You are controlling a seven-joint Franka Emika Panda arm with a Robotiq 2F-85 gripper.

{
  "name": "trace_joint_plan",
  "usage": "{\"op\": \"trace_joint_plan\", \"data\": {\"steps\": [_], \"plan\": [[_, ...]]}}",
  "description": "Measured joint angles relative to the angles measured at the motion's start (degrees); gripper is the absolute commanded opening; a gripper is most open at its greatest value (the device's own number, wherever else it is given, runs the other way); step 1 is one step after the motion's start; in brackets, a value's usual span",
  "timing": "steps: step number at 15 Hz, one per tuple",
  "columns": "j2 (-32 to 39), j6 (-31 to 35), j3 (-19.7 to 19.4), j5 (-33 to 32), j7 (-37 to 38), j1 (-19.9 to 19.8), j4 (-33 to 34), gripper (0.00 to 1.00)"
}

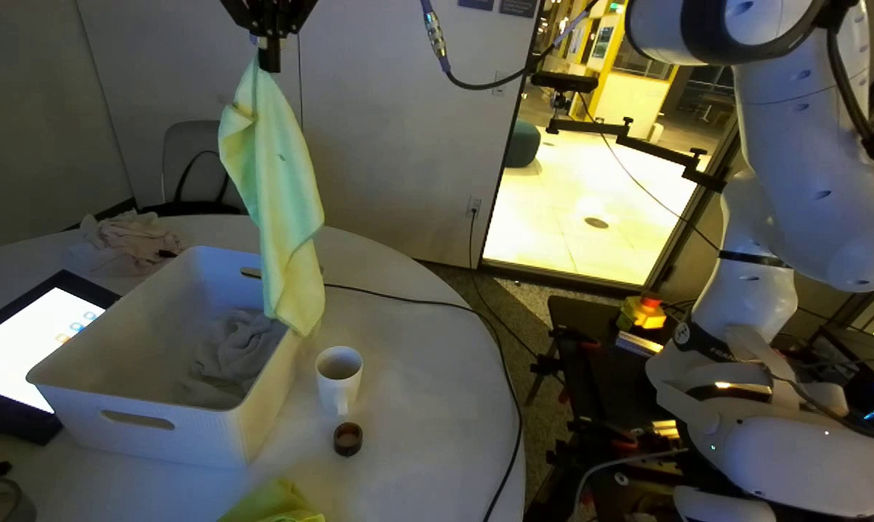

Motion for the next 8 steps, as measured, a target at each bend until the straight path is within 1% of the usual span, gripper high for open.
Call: {"op": "trace_joint_plan", "data": {"steps": [4,6,8], "plan": [[5.82,-2.08,-0.21,0.00,1.00,1.20,7.78,0.00],[7.92,-2.11,-0.65,0.01,1.10,2.03,10.31,0.00],[9.55,-0.41,-0.25,0.01,1.51,2.42,12.11,0.00]]}}
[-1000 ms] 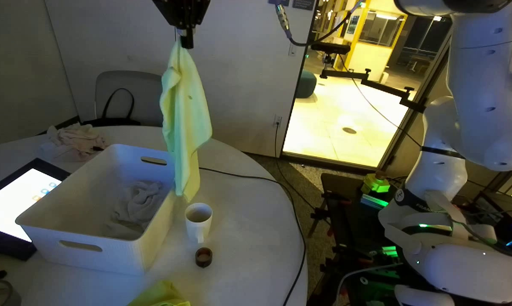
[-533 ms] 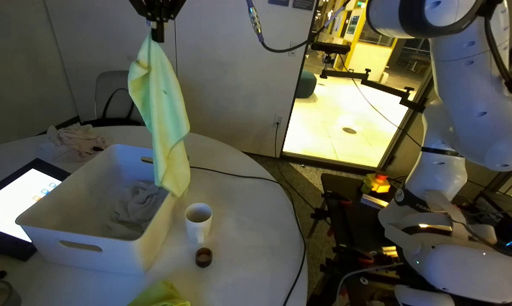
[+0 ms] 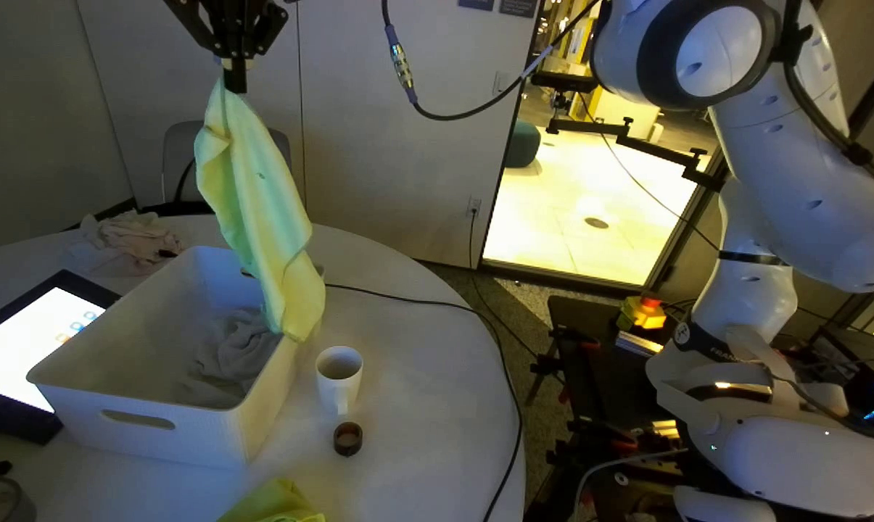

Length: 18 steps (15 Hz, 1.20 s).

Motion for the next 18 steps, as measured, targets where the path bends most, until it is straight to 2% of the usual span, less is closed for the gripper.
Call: {"op": "trace_joint_plan", "data": {"steps": [7,12,13,14,18], "plan": [[3.11,15.60,2.39,0.18,0.98,0.17,2.42,0.00],[5.21,15.95,3.31,0.25,1.41,0.14,2.29,0.00],[5.92,15.01,3.29,0.25,1.78,0.10,2.22,0.27],[6.68,13.72,3.12,0.25,2.20,0.08,2.12,0.28],[9.45,8.88,2.58,0.23,3.09,-0.09,2.04,0.57]]}}
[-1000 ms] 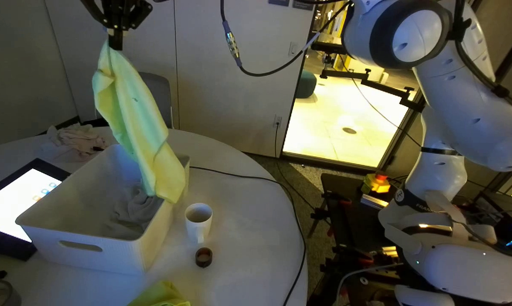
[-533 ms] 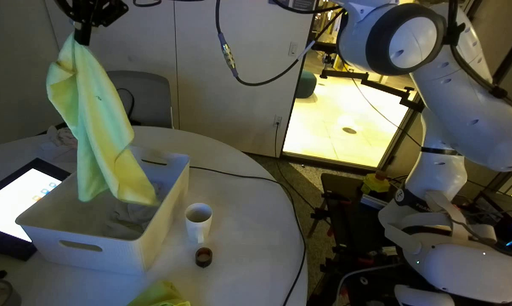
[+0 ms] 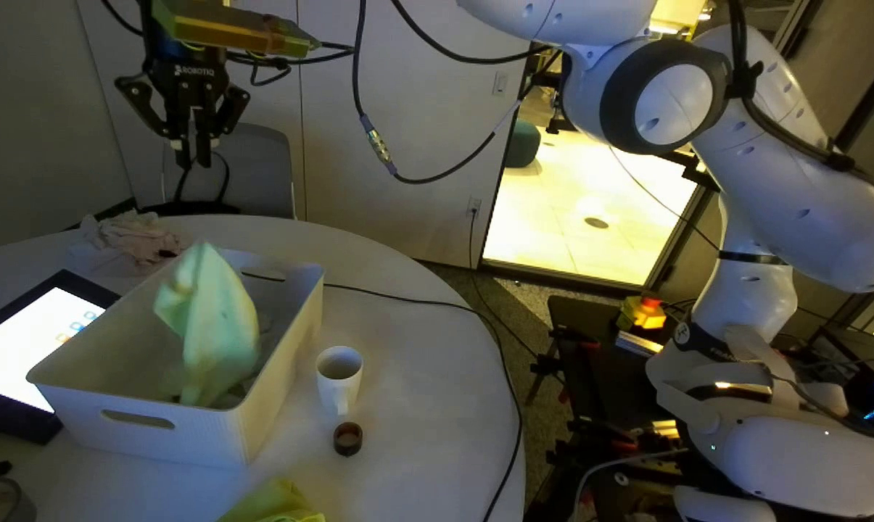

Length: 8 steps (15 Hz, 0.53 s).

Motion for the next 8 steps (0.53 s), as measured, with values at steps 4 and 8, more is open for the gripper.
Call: {"op": "trace_joint_plan", "data": {"steps": [4,8], "plan": [[-0.02,-6.63,0.39,0.04,-0.56,-0.78,0.79,0.86],[-2.04,-13.86,1.21,0.30,-3.24,-3.36,1.03,1.00]]}}
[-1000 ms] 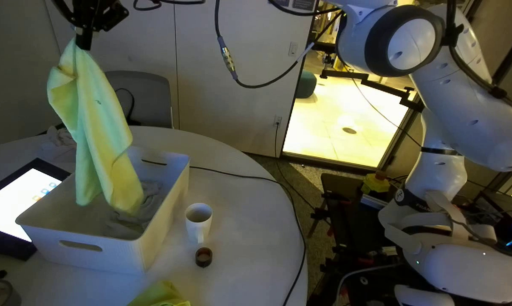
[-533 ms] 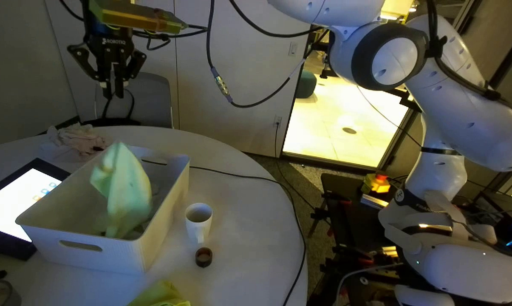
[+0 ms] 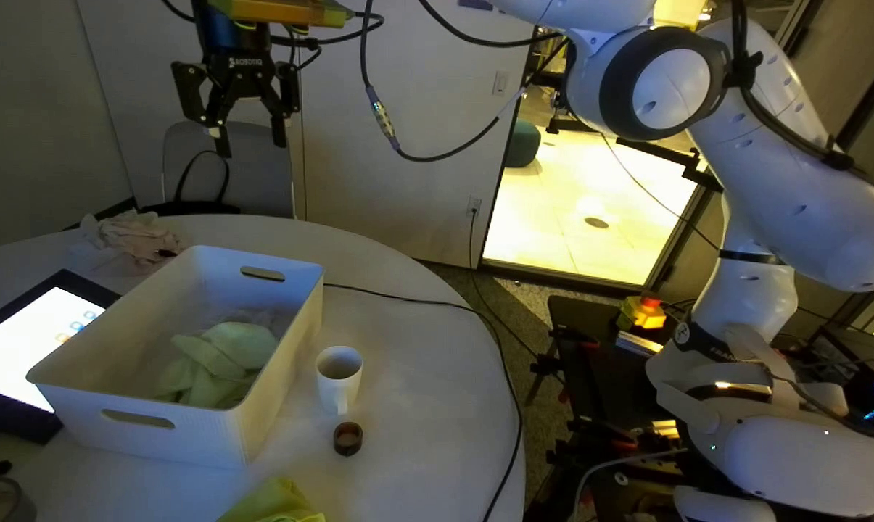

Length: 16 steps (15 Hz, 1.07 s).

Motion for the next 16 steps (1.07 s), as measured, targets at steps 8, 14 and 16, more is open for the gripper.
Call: {"op": "trace_joint_plan", "data": {"steps": [8,14,16], "plan": [[-0.13,-4.32,1.21,1.26,-6.53,-8.52,-5.34,1.00],[-1.54,-2.15,2.05,1.79,-10.59,-13.94,-16.54,1.00],[-3.16,-0.04,2.17,1.81,-11.70,-15.69,-21.92,1.00]]}}
